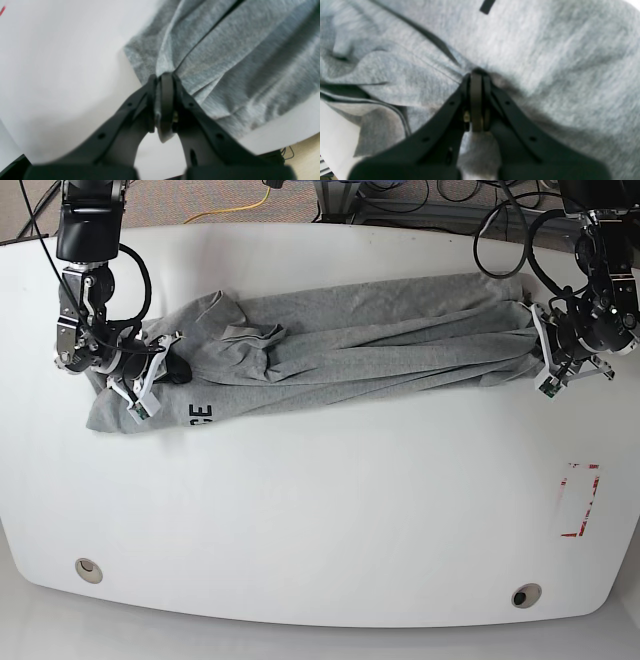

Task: Layout the t-shirt on the table in an organized manner, then fold the t-shirt properly
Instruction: 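Push the grasped strip end inward with the left gripper, then release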

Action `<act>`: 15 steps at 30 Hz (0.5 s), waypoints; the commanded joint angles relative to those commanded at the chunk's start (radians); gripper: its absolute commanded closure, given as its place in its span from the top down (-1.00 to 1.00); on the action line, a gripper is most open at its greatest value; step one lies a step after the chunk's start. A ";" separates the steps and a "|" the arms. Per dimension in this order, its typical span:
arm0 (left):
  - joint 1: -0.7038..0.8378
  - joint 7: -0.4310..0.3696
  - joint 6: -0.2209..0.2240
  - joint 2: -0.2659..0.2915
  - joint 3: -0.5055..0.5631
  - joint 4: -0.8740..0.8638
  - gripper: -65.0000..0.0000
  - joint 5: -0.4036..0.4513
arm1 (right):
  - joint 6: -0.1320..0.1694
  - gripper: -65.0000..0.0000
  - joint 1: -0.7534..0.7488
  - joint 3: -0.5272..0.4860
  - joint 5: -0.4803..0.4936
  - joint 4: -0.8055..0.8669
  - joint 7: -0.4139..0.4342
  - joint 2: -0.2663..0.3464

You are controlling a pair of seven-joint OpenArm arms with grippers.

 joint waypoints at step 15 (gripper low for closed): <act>0.014 0.115 0.000 -0.058 -0.097 0.008 0.11 -0.008 | 0.000 -0.98 0.000 -0.003 0.000 0.000 0.000 0.000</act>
